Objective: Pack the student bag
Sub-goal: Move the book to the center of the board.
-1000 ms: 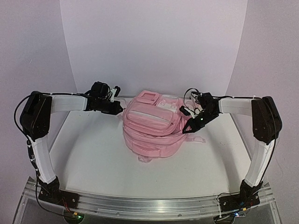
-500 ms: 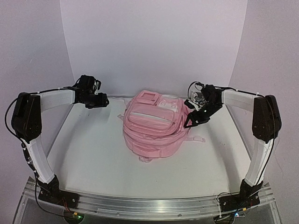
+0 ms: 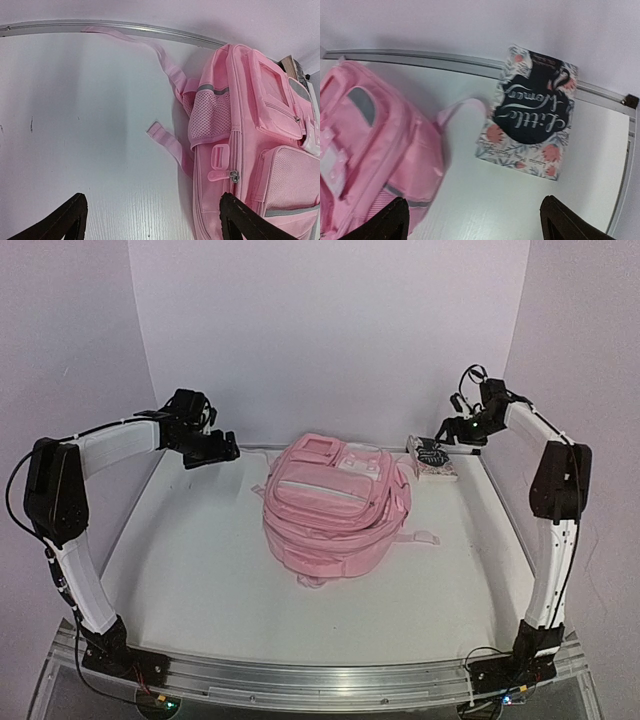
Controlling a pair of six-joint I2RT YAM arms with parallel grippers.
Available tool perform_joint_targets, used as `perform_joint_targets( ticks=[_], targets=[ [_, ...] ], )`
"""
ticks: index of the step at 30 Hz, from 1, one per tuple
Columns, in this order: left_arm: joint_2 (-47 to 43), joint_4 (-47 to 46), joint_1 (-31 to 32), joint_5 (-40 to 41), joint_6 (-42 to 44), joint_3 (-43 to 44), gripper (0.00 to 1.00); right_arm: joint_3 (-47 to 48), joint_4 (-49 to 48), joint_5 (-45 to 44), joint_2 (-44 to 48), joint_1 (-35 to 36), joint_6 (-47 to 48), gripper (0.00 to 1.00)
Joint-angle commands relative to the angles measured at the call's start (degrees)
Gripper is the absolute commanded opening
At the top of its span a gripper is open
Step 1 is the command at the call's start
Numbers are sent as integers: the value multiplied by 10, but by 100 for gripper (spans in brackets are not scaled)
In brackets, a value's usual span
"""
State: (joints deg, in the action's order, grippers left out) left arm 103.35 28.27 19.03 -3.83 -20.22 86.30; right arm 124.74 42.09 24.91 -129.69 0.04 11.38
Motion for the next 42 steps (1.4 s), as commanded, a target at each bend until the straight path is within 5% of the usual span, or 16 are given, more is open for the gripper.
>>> perform_joint_targets(
  ticks=[1,21,24,26,30,42],
  targets=[
    [-26,20,2,10,-23,27,92,65,-4,-81,-64,46,35,85],
    [-30,46,7,16,-23,43,93,104,-59,-269,-202,94,117,60],
    [-33,43,9,17,-23,37,93,89,-62,-280,-199,94,132,46],
    [-36,42,9,18,-22,35,93,74,-63,-277,-192,94,139,26],
    [-39,42,10,20,-18,33,93,26,-62,-279,-170,93,144,0],
    [-48,41,11,18,-5,29,93,-323,-6,-169,65,93,146,0]
  ],
)
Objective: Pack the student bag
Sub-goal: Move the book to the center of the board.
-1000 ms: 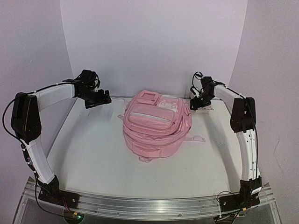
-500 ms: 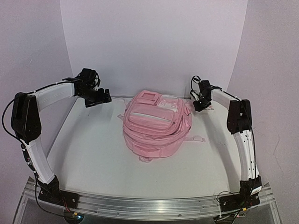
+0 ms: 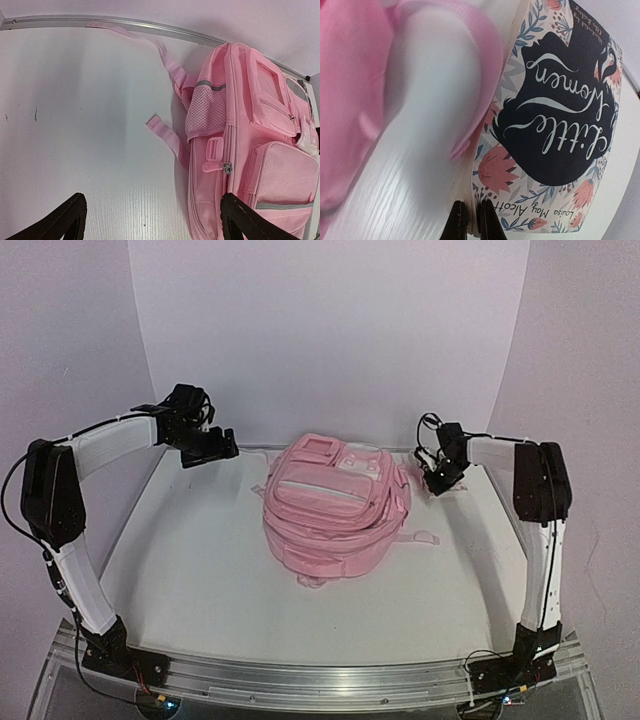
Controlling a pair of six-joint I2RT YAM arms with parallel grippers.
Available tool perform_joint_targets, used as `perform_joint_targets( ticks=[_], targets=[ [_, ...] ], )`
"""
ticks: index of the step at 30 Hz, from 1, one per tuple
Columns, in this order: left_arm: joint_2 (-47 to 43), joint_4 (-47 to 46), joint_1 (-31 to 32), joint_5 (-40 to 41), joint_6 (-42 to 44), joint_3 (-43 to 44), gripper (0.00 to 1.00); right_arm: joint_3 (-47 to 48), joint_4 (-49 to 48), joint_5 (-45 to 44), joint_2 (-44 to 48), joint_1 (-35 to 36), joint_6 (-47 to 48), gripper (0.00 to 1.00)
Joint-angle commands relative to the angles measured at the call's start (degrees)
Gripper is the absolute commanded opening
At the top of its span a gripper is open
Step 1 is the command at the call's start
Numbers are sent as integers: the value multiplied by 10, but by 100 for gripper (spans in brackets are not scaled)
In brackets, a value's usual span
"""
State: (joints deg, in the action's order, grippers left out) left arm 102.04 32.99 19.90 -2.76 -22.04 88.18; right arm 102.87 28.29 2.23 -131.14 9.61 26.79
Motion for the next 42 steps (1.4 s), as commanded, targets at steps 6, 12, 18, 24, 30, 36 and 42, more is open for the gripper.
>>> perform_joint_targets(
  ticks=[6,12,18,24,30,36,42],
  targets=[
    [-41,-8,7,-15,19,9,93,-220,297,181,209,-3,40,0],
    [-30,20,44,-38,49,46,95,-125,520,351,228,-14,164,53],
    [-9,68,103,-31,69,95,96,97,507,312,91,-121,106,69],
    [12,66,166,-62,61,98,97,195,490,253,-24,-151,80,71],
    [18,46,219,-78,52,82,99,100,472,261,-25,-149,71,69],
    [16,-25,270,-115,16,32,99,-47,411,241,37,-119,68,65],
    [58,-66,361,-73,-39,41,94,-190,369,228,130,-54,31,56]
  ],
)
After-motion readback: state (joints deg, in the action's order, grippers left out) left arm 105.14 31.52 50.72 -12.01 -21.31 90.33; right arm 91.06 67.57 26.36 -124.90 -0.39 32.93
